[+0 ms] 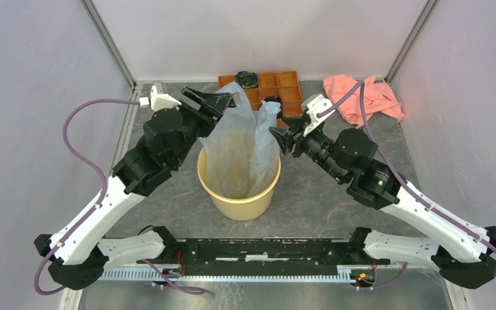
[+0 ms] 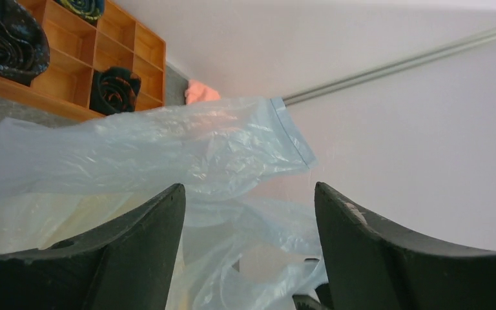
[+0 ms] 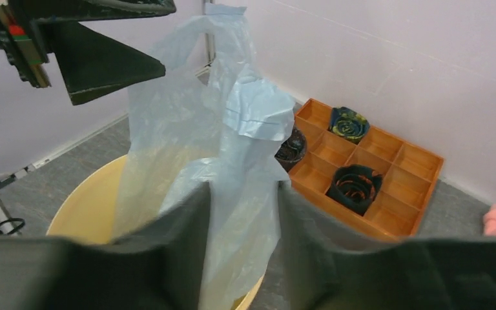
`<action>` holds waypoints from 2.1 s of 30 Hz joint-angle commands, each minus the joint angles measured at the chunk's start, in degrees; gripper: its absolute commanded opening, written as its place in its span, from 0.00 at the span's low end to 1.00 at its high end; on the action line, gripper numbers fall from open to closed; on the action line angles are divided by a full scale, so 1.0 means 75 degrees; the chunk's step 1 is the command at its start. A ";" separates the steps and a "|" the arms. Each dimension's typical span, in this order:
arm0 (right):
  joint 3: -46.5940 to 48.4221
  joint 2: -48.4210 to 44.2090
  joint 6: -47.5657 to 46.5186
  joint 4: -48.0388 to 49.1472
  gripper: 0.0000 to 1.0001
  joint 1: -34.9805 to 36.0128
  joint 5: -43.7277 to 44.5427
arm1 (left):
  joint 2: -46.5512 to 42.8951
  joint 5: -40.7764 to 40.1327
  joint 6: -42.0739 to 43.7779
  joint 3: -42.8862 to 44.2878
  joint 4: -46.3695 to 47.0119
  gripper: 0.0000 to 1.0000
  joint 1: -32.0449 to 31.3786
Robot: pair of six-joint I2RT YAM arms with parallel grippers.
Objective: Put the trash bags into the trash bin
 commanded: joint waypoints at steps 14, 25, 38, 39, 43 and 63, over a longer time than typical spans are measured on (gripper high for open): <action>0.1363 0.1213 0.1295 -0.0187 0.93 -0.0006 0.1138 | 0.0885 -0.0982 -0.0743 0.0316 0.0319 0.93 -0.0016; 0.0369 0.0636 0.1286 0.1106 0.01 -0.0013 -0.0047 | 0.1181 -0.0560 0.1551 0.0357 0.1787 0.89 -0.0165; 0.0310 0.0384 0.1277 0.0912 0.01 -0.0011 -0.0139 | 0.1979 -0.1347 0.2228 0.0746 0.1871 0.69 -0.0427; 0.0297 0.0359 0.1273 0.0876 0.01 -0.0015 -0.0128 | 0.1963 -0.1375 0.2291 0.0742 0.1868 0.60 -0.0427; 0.0219 0.0207 0.1176 0.0791 0.01 -0.0007 -0.0007 | 0.1862 -0.1749 0.2440 0.0892 0.1337 0.24 -0.0427; -0.0916 -0.0904 0.0922 -0.0316 0.24 -0.0010 0.0553 | -0.4981 0.1341 0.0415 -0.2790 -0.3373 0.02 -0.0427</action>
